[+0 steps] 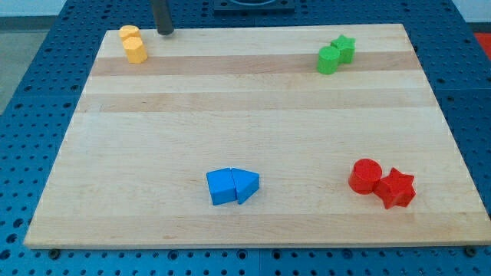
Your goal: Push the yellow blocks slightly towards the right side of the board
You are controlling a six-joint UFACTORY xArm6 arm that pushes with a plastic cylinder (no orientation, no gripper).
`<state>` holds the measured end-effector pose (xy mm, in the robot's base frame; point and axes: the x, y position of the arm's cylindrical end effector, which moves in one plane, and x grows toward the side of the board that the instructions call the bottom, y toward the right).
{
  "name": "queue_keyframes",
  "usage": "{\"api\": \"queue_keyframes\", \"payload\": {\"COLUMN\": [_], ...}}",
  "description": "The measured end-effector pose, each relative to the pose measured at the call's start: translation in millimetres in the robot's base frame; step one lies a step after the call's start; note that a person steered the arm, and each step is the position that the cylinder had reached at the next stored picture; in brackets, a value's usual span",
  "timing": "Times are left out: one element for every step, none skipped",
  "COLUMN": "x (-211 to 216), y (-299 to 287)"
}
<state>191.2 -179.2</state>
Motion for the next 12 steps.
{"api": "queue_keyframes", "payload": {"x": [0.0,0.0,-0.1,10.1,20.3,29.5,57.4,58.8,60.1,91.2,80.7,71.2], "y": [0.0,-58.6,-63.2,-69.0,-111.3,-107.1,-105.6,-115.8,-125.3,-125.3,-100.3,-90.9]}}
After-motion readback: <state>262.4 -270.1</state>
